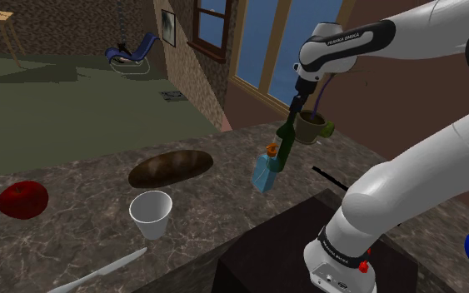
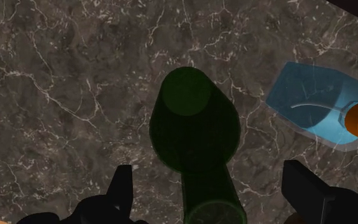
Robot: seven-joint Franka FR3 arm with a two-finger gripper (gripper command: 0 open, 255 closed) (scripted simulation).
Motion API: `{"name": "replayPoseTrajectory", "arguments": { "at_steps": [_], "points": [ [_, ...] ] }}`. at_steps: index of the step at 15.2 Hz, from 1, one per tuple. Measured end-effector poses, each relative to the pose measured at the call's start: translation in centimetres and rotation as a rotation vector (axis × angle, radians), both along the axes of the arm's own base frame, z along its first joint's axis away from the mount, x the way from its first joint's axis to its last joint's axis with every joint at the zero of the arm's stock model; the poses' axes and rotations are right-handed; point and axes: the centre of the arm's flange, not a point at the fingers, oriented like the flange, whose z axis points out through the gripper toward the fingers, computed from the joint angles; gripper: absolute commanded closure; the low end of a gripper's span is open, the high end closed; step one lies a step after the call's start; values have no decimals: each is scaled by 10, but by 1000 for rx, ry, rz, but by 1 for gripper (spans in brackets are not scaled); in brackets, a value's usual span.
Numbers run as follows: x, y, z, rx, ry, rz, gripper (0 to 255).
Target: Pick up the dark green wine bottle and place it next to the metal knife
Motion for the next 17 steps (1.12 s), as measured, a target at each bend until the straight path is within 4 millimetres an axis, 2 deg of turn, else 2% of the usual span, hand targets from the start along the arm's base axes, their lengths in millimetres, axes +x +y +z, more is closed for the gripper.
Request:
{"name": "replayPoseTrajectory", "arguments": {
  "at_steps": [3,4,14,17],
  "points": [
    [0,0,-1,0,0,0,0],
    [0,0,-1,0,0,0,255],
    [0,0,0,0,-1,0,255],
    [-1,0,10,0,0,0,255]
  ]
}}
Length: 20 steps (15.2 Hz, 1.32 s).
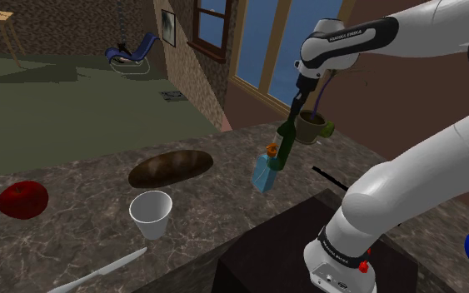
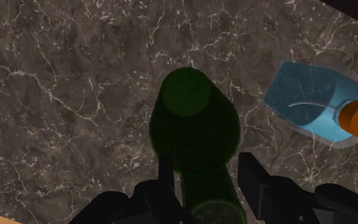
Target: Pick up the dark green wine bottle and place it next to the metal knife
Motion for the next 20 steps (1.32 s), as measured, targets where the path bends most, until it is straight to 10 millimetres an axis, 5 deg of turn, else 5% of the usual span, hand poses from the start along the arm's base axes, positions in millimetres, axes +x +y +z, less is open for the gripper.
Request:
{"name": "replayPoseTrajectory", "arguments": {
  "at_steps": [13,20],
  "points": [
    [1,7,64,0,0,0,255],
    [24,90,67,0,0,1,255]
  ]
}}
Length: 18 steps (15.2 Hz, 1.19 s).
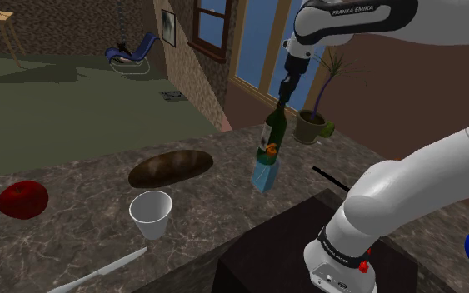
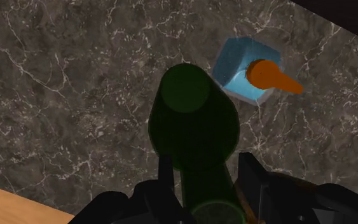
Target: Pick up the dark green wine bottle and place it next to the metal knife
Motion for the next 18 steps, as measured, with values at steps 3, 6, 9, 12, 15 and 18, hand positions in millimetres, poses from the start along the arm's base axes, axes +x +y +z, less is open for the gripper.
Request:
{"name": "replayPoseTrajectory", "arguments": {
  "at_steps": [3,6,9,12,15,18],
  "points": [
    [10,39,-1,0,0,0,255],
    [16,77,1,-1,0,0,255],
    [30,117,-1,0,0,0,255],
    [35,155,-4,-1,0,0,255],
    [45,192,1,-1,1,0,255],
    [53,233,1,-1,0,0,255]
  ]
}}
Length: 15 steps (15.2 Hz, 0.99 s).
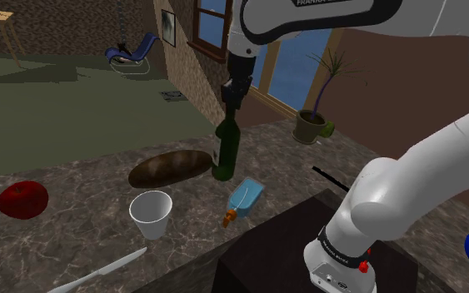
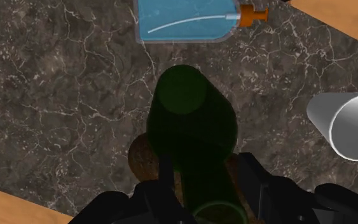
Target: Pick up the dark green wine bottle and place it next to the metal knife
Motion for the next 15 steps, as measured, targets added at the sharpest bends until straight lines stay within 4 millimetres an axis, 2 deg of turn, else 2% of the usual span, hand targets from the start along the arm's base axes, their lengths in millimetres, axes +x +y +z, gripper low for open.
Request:
{"name": "replayPoseTrajectory", "arguments": {
  "at_steps": [11,15],
  "points": [
    [38,139,-2,0,0,0,255],
    [50,190,4,0,0,0,255]
  ]
}}
